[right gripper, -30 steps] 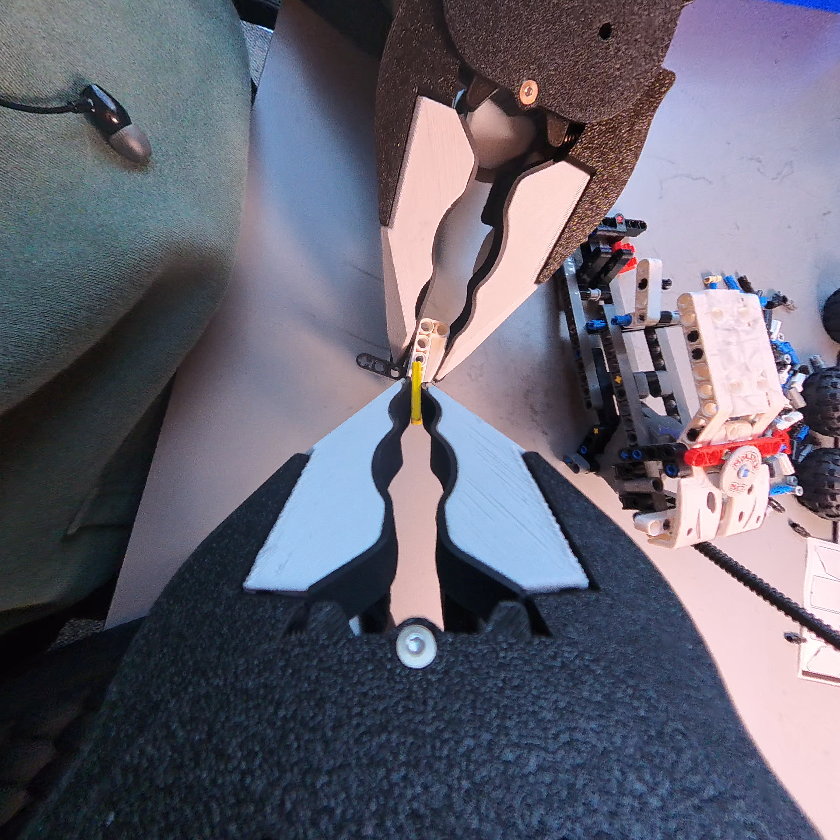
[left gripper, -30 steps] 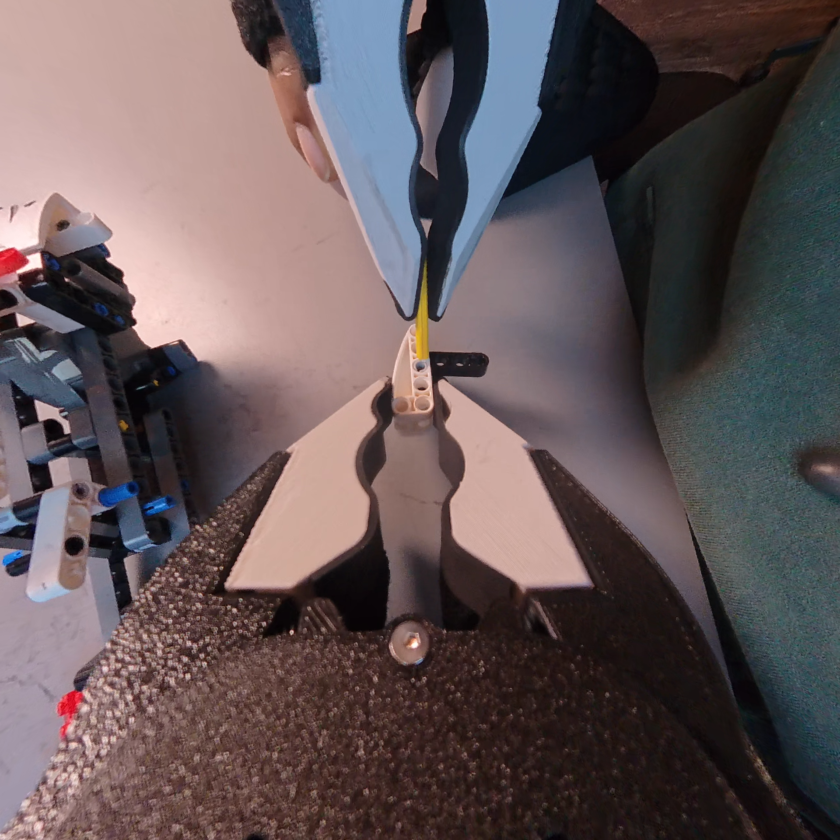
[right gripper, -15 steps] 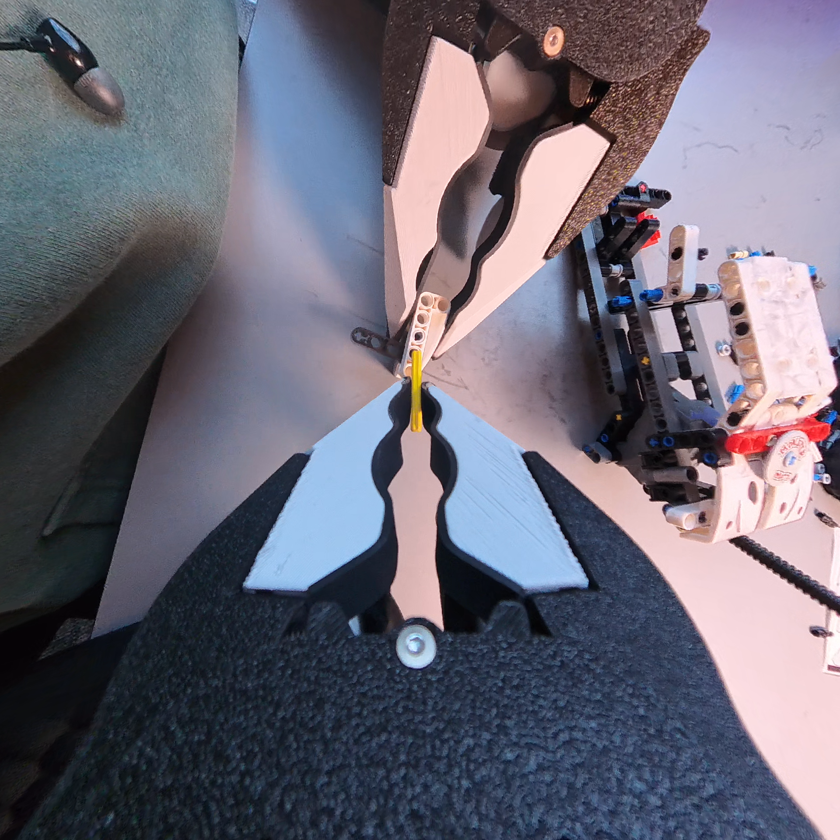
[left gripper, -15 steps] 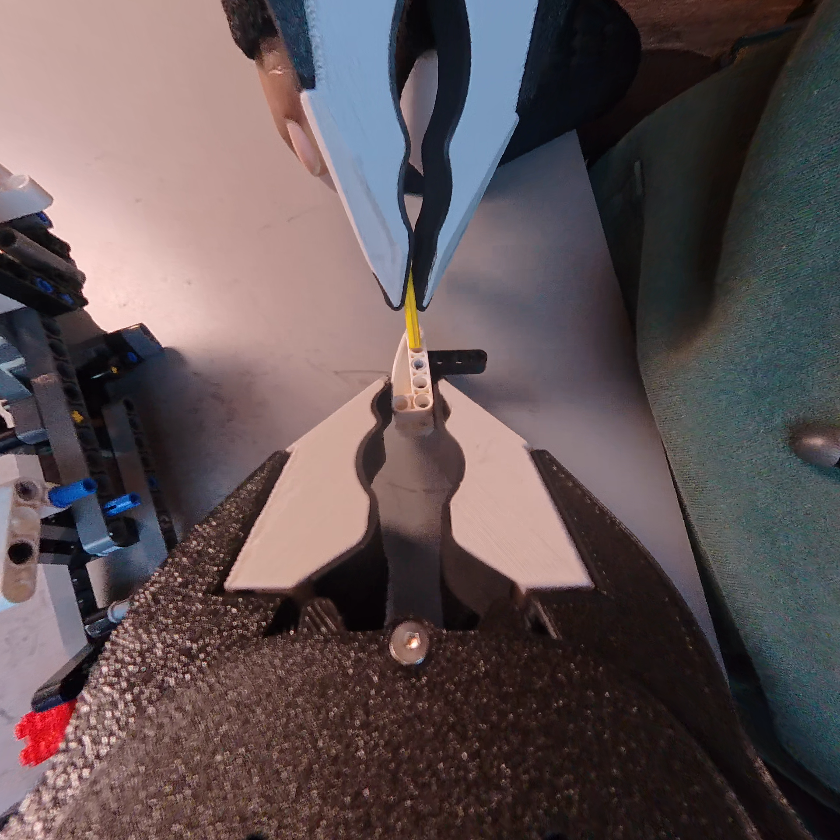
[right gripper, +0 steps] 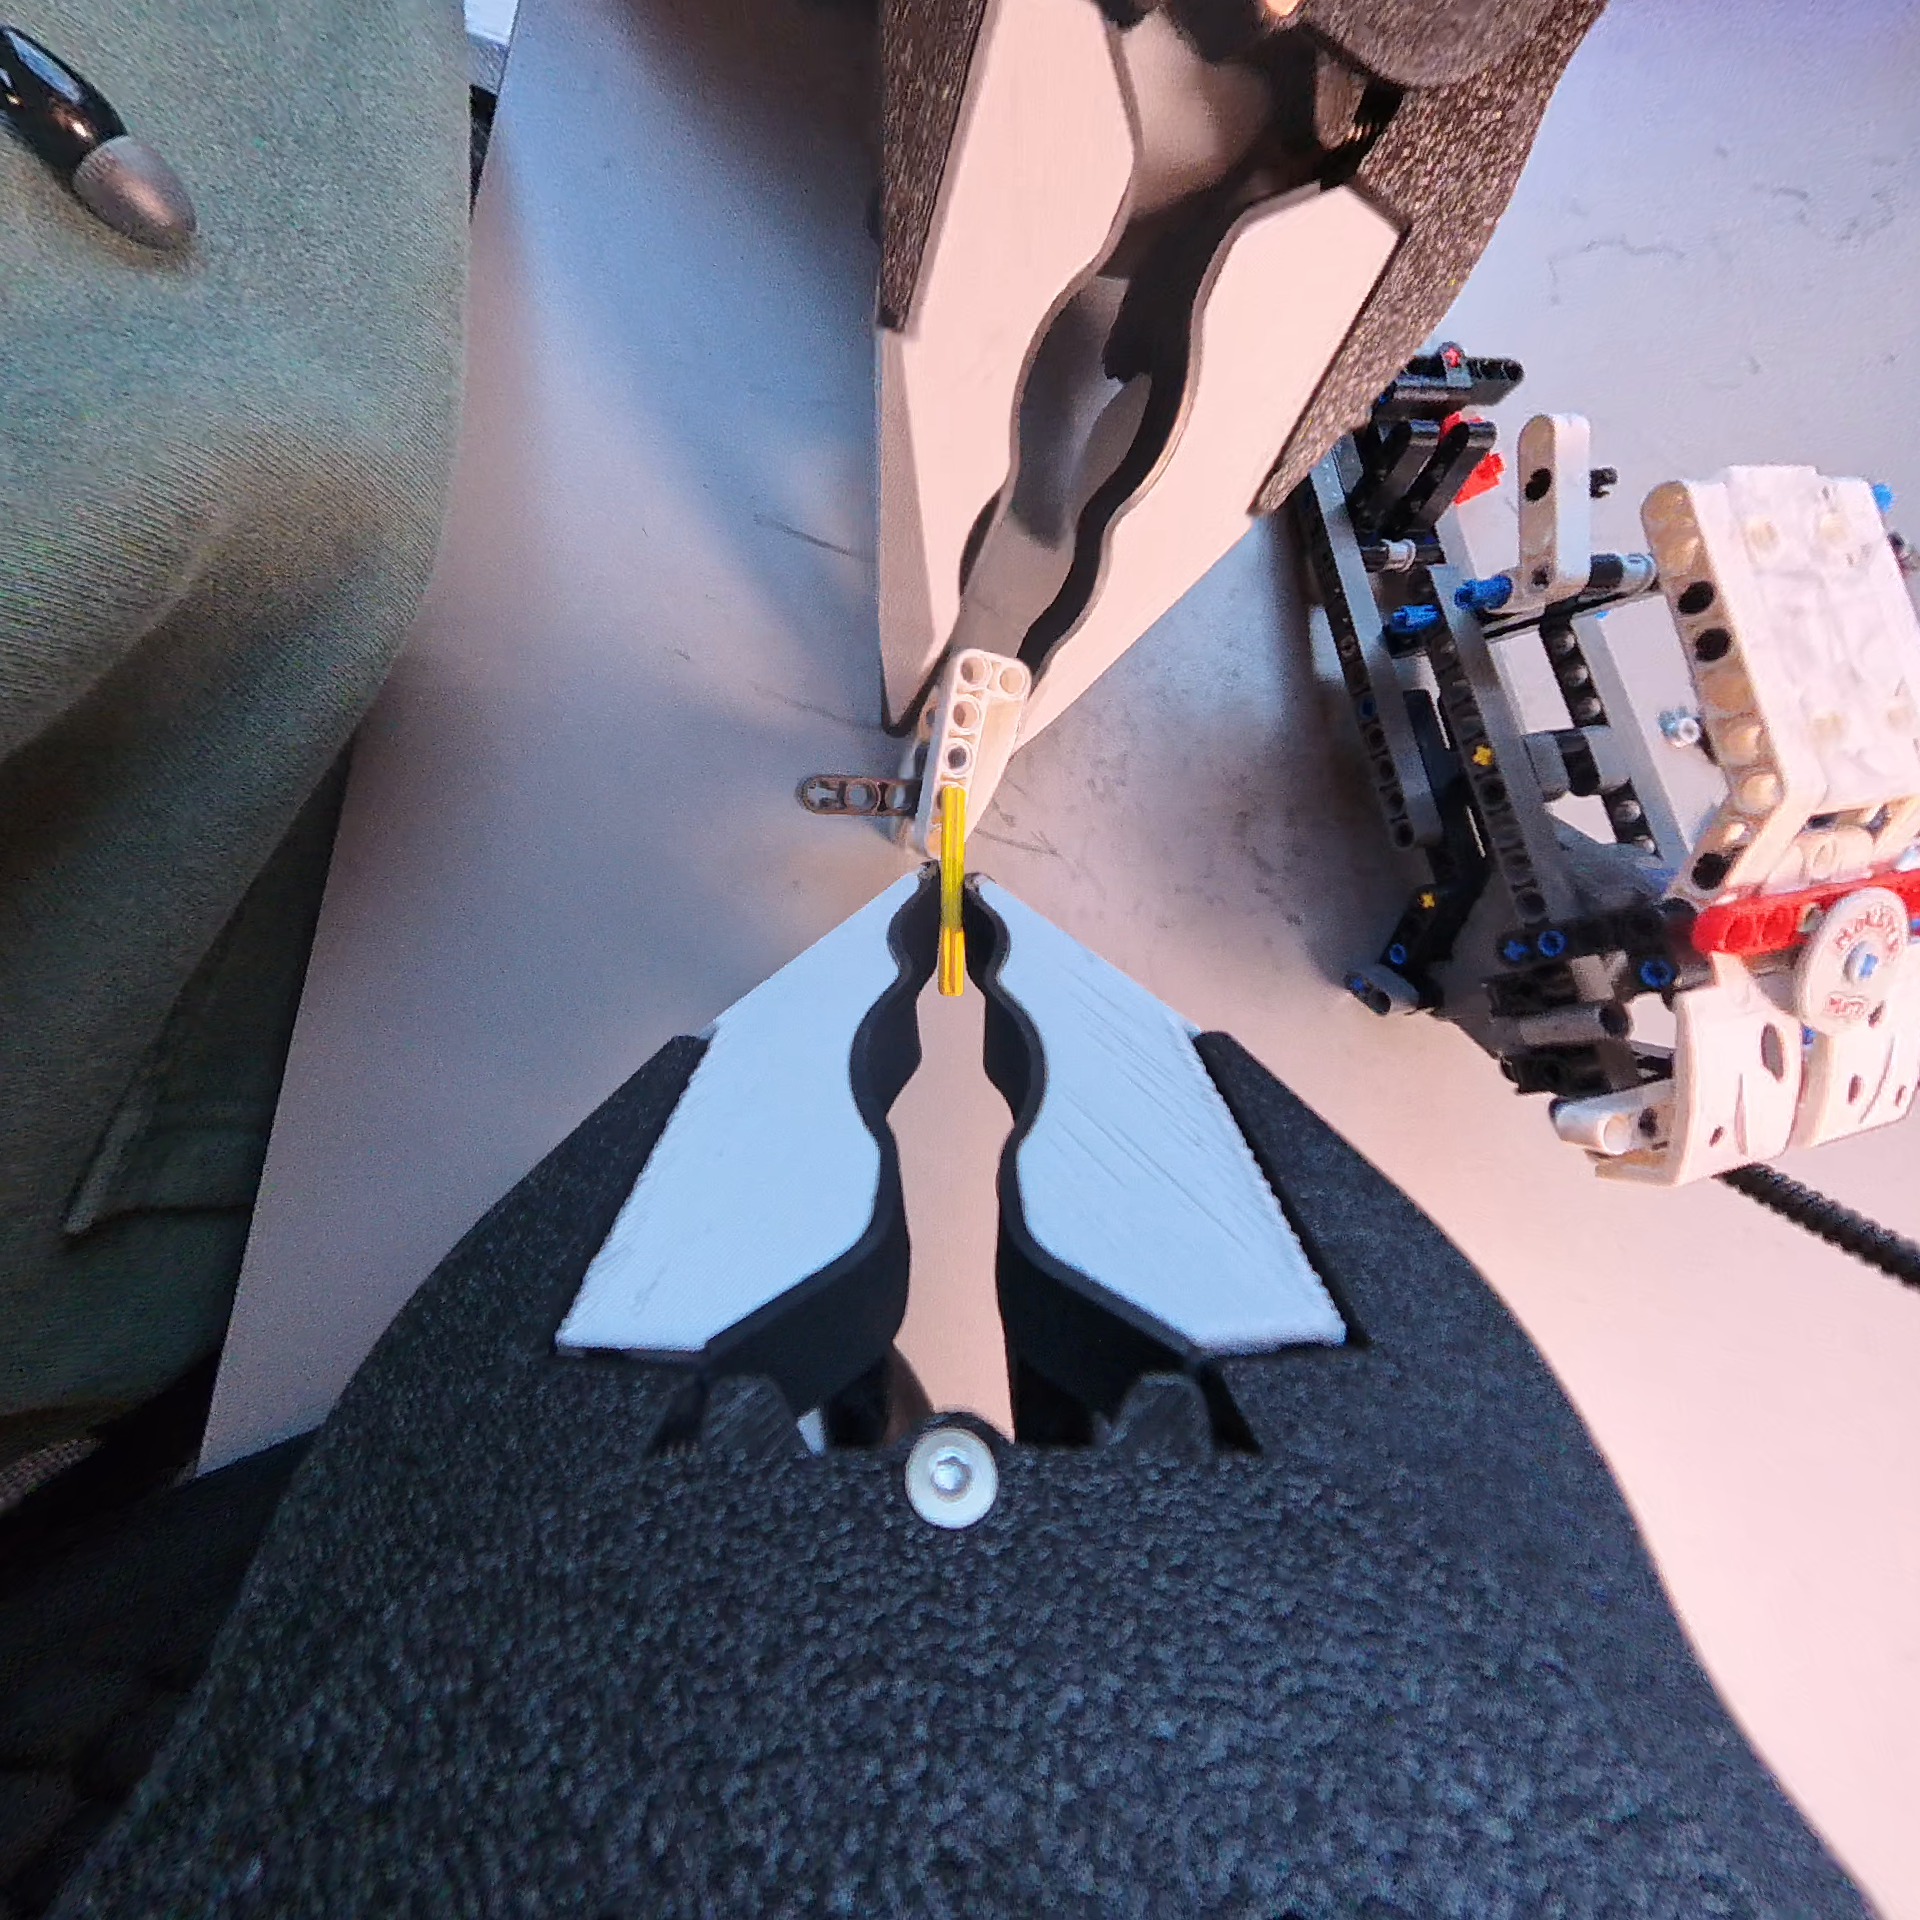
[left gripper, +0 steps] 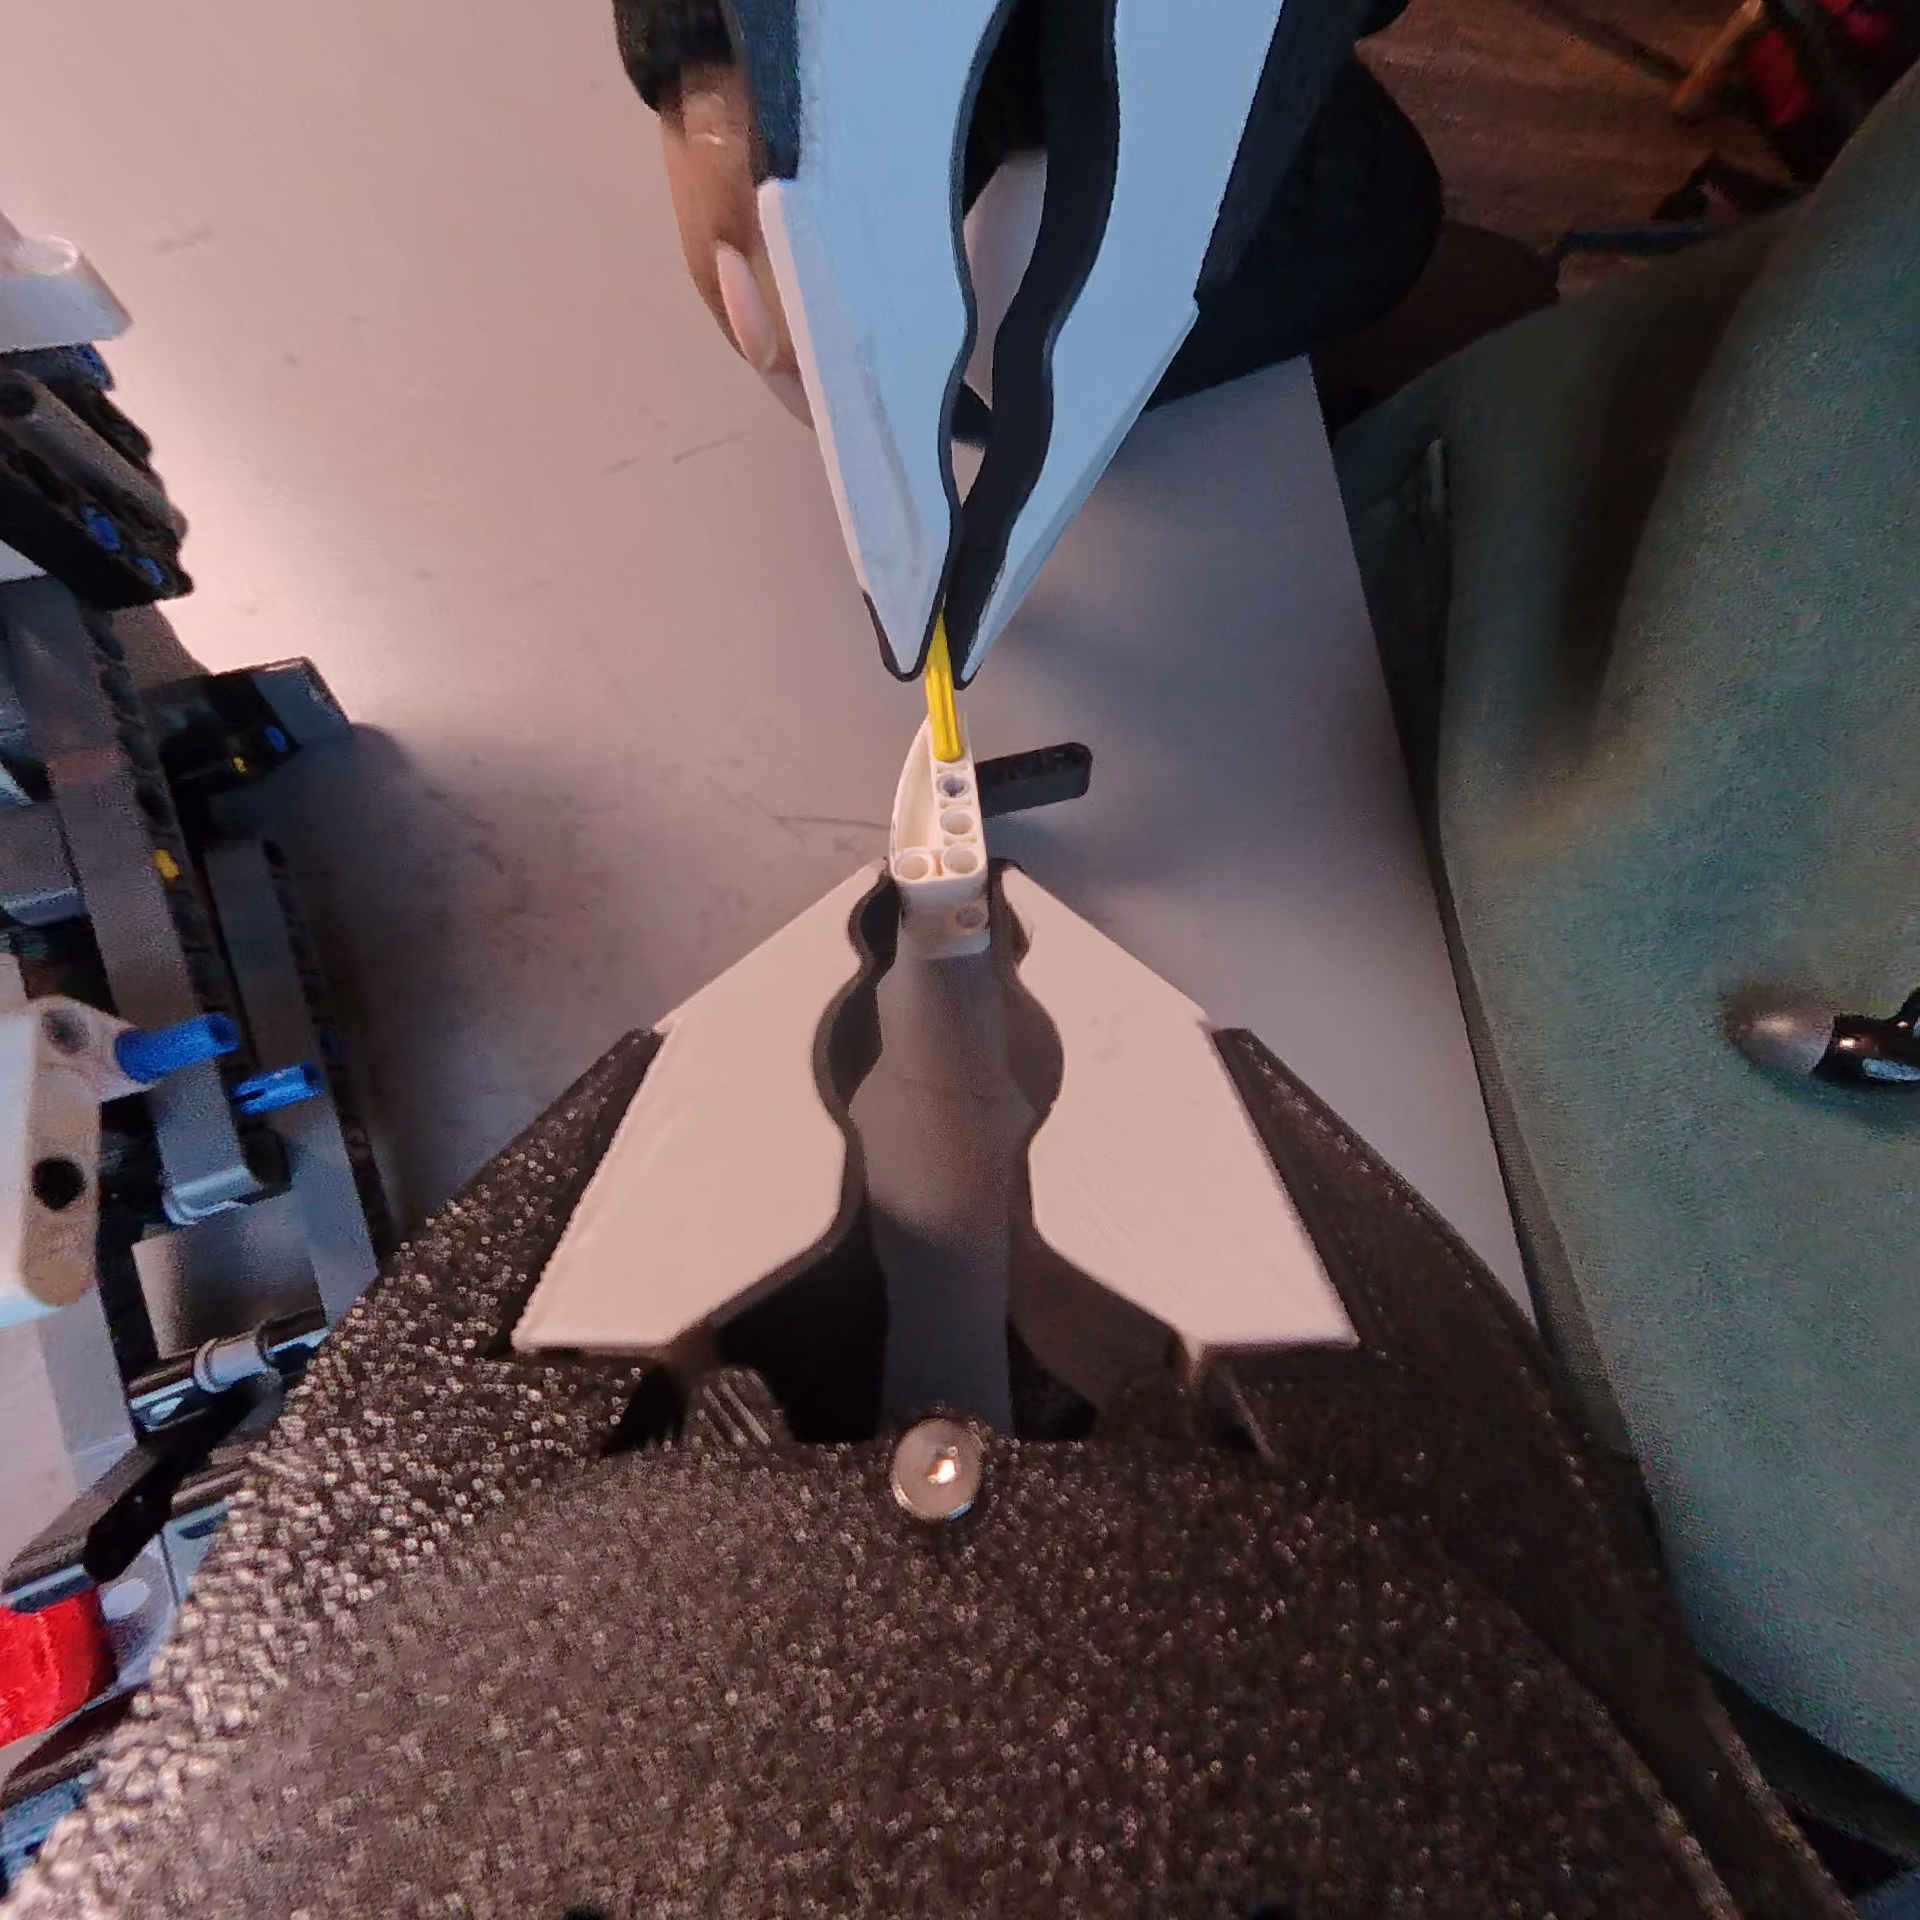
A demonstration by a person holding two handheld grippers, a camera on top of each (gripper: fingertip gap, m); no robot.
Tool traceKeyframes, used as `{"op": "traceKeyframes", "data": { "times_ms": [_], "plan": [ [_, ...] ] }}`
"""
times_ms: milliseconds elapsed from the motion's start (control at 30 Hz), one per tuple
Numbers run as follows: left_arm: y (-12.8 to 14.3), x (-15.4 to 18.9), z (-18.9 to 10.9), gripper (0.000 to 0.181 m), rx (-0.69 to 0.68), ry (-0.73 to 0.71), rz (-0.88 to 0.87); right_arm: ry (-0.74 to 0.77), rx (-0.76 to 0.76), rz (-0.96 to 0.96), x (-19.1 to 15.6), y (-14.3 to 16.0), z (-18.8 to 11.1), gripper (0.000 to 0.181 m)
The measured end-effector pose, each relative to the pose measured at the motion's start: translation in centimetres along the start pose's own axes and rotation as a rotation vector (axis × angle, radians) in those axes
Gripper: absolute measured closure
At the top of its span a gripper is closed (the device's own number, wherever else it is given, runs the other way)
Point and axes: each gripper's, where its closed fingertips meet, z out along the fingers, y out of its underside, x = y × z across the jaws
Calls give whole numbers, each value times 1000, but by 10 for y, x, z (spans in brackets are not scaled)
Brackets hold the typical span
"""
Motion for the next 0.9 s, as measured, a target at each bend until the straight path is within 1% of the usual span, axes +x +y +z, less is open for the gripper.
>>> {"op": "traceKeyframes", "data": {
  "times_ms": [133, 333, 500, 700, 900],
  "plan": [
    [-7, -1, -5, 165, 50, 29, -57, -3, 26, 32, -2, 1, 0, 179],
    [-8, -1, -4, 165, 51, 25, -66, 15, 44, 43, -2, 1, -1, 178],
    [-9, 0, -3, 165, 34, 29, -72, 41, 59, 28, 4, -4, -10, 178],
    [-12, 1, -1, 165, 38, 29, -66, 32, -14, -62, 1, -3, -5, 178],
    [-20, 0, -5, 166, 84, 19, -75, 25, -85, -144, -1, -1, -6, 179]
  ]
}}
